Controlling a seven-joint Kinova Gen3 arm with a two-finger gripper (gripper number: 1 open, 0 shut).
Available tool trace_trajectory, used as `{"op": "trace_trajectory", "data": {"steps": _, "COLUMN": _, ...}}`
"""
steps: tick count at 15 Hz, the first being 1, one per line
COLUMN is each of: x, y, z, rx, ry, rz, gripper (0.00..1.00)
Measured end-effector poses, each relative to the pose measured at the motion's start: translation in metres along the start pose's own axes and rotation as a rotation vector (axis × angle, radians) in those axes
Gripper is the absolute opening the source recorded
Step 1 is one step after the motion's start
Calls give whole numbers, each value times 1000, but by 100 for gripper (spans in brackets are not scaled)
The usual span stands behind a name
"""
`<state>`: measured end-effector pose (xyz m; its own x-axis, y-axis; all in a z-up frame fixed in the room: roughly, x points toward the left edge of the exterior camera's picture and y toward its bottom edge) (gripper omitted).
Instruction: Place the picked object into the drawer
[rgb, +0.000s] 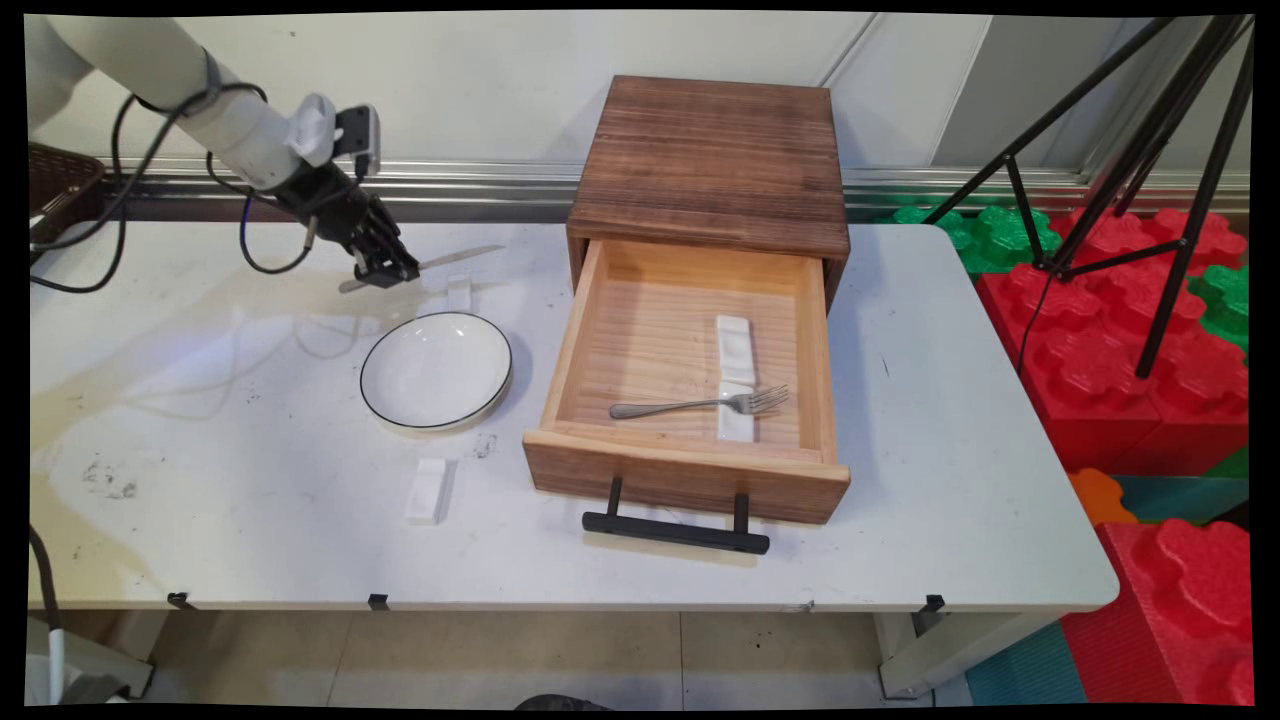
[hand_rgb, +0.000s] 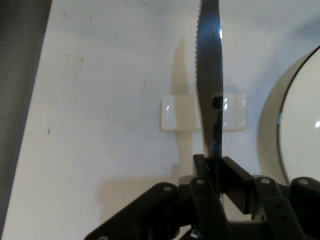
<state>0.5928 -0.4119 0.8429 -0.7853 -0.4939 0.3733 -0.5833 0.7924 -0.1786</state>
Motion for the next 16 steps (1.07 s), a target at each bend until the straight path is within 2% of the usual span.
{"op": "trace_trajectory", "data": {"steps": 9, "x": 42, "y": 25, "z": -70, "rx": -27, "ry": 114, "rz": 66, "gripper": 0}}
{"op": "trace_trajectory", "data": {"steps": 16, "x": 85, "y": 53, "z": -103, "rx": -69, "ry": 211, "rz": 102, "gripper": 0}}
